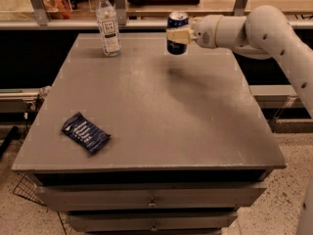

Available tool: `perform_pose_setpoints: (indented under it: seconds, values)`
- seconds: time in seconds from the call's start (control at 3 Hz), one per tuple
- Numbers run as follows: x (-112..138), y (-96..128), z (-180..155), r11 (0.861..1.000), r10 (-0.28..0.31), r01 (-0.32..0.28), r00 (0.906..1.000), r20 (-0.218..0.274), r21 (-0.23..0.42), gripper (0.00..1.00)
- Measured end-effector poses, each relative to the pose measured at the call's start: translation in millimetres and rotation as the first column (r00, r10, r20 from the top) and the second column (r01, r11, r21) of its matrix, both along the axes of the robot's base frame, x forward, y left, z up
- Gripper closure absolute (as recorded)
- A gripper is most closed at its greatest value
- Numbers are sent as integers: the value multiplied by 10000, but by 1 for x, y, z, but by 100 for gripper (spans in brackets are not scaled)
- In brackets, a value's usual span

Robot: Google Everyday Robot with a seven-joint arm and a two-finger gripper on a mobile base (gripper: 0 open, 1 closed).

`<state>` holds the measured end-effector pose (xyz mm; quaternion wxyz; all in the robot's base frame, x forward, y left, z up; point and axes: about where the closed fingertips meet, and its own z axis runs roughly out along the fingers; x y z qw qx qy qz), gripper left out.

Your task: Move pepsi can near blue plastic bottle

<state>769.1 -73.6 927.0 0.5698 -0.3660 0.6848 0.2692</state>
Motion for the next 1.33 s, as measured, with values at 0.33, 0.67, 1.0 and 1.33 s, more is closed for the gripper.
perform_pose_setpoints:
  seconds: [0.33, 0.67, 1.0, 1.33]
  values:
    - [16, 38, -6, 9988, 479, -479, 9986, -210, 38, 100]
    - [25, 71, -7, 9956, 932, -928, 9951, -330, 131, 100]
    - [27, 98, -15, 9920, 1233, -1215, 9908, -564, 340, 100]
    - [25, 124, -25, 9856, 1601, -1550, 9839, -790, 673, 100]
